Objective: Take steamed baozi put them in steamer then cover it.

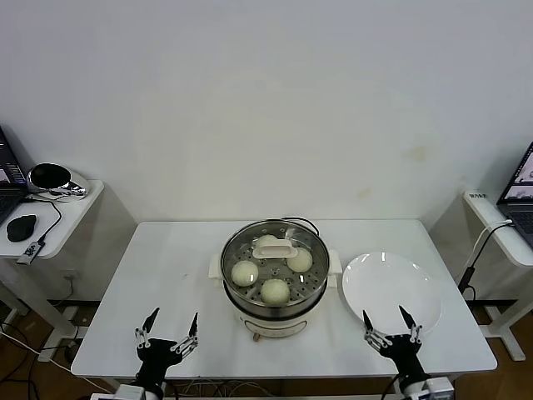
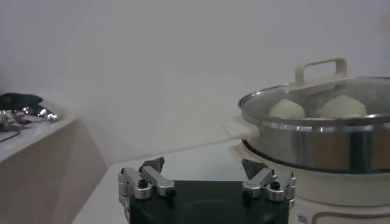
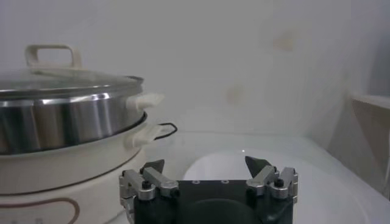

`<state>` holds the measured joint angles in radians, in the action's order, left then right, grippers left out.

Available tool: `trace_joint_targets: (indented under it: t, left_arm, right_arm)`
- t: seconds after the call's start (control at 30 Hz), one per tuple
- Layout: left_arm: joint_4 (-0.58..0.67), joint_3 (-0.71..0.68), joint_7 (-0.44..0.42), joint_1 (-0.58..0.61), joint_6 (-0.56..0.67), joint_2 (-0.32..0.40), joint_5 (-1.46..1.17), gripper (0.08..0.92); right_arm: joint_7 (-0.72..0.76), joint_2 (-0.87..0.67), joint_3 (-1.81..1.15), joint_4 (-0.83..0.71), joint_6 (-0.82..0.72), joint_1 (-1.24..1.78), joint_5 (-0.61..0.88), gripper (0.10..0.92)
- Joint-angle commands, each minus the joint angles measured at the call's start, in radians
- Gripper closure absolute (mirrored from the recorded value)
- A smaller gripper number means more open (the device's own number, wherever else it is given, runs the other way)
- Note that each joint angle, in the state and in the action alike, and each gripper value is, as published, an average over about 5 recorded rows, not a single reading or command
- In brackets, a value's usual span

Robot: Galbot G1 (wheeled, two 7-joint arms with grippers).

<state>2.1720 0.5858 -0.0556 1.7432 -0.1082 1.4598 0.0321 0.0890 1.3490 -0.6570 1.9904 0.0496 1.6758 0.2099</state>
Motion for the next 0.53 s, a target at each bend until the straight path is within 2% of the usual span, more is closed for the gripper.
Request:
trace_joint_targets:
  t: [0.03, 0.53]
  left_arm:
    - [0.011, 0.005, -0.005, 0.014, 0.001, 0.01, -0.02, 0.177]
    - [0.016, -0.001, -0.011, 0.01, 0.002, 0.018, -0.008, 0.177]
  right_arm:
    - [0.025, 0.007, -0.024, 0.039, -0.025, -0.004, -0.07, 0.203]
    - [0.019, -0.062, 0.017, 0.011, -0.055, -0.026, -0.047, 0.203]
